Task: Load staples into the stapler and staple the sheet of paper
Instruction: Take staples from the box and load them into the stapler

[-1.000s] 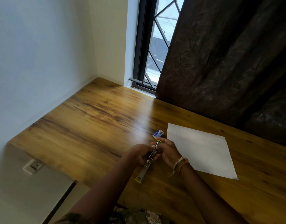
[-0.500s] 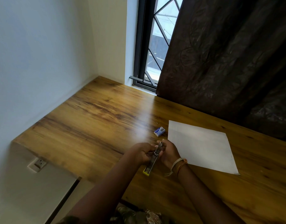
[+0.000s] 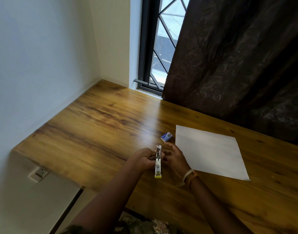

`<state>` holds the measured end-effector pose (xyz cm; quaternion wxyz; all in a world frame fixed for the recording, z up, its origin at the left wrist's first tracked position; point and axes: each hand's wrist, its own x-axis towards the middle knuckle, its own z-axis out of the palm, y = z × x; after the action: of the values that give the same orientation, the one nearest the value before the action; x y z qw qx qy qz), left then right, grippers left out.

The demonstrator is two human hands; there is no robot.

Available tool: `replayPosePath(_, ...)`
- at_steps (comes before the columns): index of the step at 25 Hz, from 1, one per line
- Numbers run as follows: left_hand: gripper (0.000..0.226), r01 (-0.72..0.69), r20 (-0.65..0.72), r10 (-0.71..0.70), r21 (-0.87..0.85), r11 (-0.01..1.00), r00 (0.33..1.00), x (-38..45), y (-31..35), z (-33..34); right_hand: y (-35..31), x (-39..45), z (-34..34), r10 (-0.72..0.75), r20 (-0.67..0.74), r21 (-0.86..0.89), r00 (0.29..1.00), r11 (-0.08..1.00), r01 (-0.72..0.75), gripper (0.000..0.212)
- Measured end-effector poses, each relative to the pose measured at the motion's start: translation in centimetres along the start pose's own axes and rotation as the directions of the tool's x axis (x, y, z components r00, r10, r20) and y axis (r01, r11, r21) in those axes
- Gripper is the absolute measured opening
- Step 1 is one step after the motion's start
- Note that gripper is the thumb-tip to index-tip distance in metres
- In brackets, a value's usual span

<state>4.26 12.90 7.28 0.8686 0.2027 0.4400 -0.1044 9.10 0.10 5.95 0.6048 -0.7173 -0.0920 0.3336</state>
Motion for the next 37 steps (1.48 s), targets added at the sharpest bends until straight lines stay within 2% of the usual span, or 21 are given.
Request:
replayPosePath(2, 0.020, -0.010, -0.005, 0.010, -0.078, 0.997, 1.000, -0.1, 0.6, -0.4, 0.4, -0.5, -0.6, -0.133, 0.200, -0.307, 0.971, 0.932, 0.191, 0.077)
replayPosePath(3, 0.017, -0.016, -0.007, 0.015, -0.094, 0.995, 1.000, -0.1, 0.9, -0.5, 0.4, -0.7, -0.6, -0.149, 0.282, -0.366, 0.948, 0.897, 0.249, 0.090)
replayPosePath(5, 0.014, -0.020, -0.016, 0.019, -0.052, 0.998, 1.000, 0.1, 1.0, -0.7, 0.2, -0.9, -0.5, -0.153, 0.319, -0.351, 0.935, 0.898, 0.267, 0.100)
replayPosePath(8, 0.013, 0.013, -0.005, -0.013, 0.035, 0.999, 1.000, 0.2, 0.8, -0.9, -0.8, -0.9, -0.3, -0.193, 0.211, -0.333, 0.958, 0.907, 0.256, 0.089)
replayPosePath(10, 0.013, 0.025, 0.014, -0.025, 0.021, 0.999, 1.000, 0.3, 0.9, -1.0, -1.0, -0.7, -0.8, -0.211, 0.201, -0.350, 0.957, 0.897, 0.271, 0.088)
replayPosePath(12, 0.017, 0.027, 0.057, -0.023, -0.063, 0.998, 0.998, 0.4, 0.9, -1.1, -1.0, -0.4, -1.5, -0.163, 0.303, -0.338, 0.939, 0.903, 0.266, 0.088)
replayPosePath(13, 0.019, 0.023, 0.073, -0.014, -0.118, 0.993, 0.997, 0.3, 0.9, -1.2, -1.0, -0.4, -1.9, -0.120, 0.374, -0.279, 0.920, 0.931, 0.235, 0.087)
replayPosePath(15, 0.019, 0.008, 0.082, 0.006, -0.165, 0.986, 0.997, 0.2, 0.9, -1.2, -0.9, -0.4, -2.5, -0.036, 0.449, -0.040, 0.893, 0.997, 0.061, 0.081)
replayPosePath(16, 0.018, 0.003, 0.082, 0.011, -0.164, 0.986, 0.997, 0.2, 0.8, -1.2, -0.9, -0.5, -2.7, -0.018, 0.428, 0.079, 0.904, 0.997, -0.017, 0.076)
replayPosePath(18, 0.017, 0.004, 0.089, 0.008, -0.141, 0.990, 0.996, 0.2, 0.8, -1.3, -0.8, -0.4, -2.7, -0.022, 0.291, 0.175, 0.956, 0.984, -0.031, 0.068)
replayPosePath(22, 0.020, 0.030, 0.114, -0.018, -0.105, 0.994, 0.993, 0.2, 0.4, -1.3, -1.2, -0.1, -1.1, -0.067, 0.097, -0.080, 0.993, 0.994, 0.075, 0.078)
replayPosePath(26, 0.018, 0.000, 0.179, 0.014, -0.080, 0.997, 0.984, 0.3, -0.3, -1.0, -1.5, 0.6, 0.2, -0.066, -0.179, -0.034, 0.982, 0.998, 0.061, 0.053)
replayPosePath(30, 0.018, -0.024, 0.203, 0.039, -0.076, 0.997, 0.978, -0.2, -0.4, -0.8, -1.2, 0.5, 0.2, -0.046, -0.136, 0.024, 0.990, 0.998, 0.050, 0.041)
replayPosePath(32, 0.021, -0.037, 0.185, 0.048, -0.061, 0.997, 0.982, -0.3, -0.3, -0.8, -0.9, 0.3, -0.1, -0.112, -0.114, -0.085, 0.987, 0.991, 0.102, 0.041)
replayPosePath(34, 0.019, -0.039, 0.159, 0.048, -0.060, 0.997, 0.986, -0.2, -0.4, -1.0, -0.8, 0.1, -0.8, -0.179, -0.030, -0.214, 0.983, 0.962, 0.168, 0.052)
replayPosePath(37, 0.021, -0.045, 0.121, 0.057, -0.106, 0.993, 0.991, 0.0, -0.5, -1.1, -0.8, -0.2, -2.3, -0.173, 0.220, -0.333, 0.960, 0.912, 0.241, 0.077)
